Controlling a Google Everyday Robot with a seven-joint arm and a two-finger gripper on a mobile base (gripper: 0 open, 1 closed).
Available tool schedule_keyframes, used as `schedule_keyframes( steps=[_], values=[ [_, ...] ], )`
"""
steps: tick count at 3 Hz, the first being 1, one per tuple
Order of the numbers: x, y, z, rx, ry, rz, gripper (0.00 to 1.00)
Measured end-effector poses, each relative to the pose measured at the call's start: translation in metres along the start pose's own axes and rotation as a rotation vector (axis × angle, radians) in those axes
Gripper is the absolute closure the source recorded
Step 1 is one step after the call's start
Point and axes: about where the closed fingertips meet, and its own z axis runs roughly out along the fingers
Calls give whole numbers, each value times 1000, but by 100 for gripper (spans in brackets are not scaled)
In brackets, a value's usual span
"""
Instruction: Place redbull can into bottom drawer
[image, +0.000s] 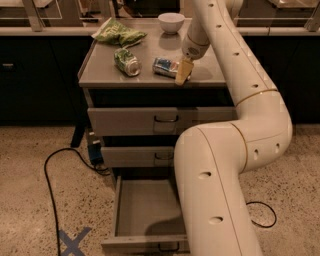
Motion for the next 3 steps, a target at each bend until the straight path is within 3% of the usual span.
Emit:
schedule_keyframes(
  steps=[1, 2, 3],
  values=[
    [-3, -1, -1, 4, -20, -11, 100],
    [-9, 5, -22, 2, -49, -63, 100],
    [-18, 27, -66, 15, -124, -101, 100]
  ],
)
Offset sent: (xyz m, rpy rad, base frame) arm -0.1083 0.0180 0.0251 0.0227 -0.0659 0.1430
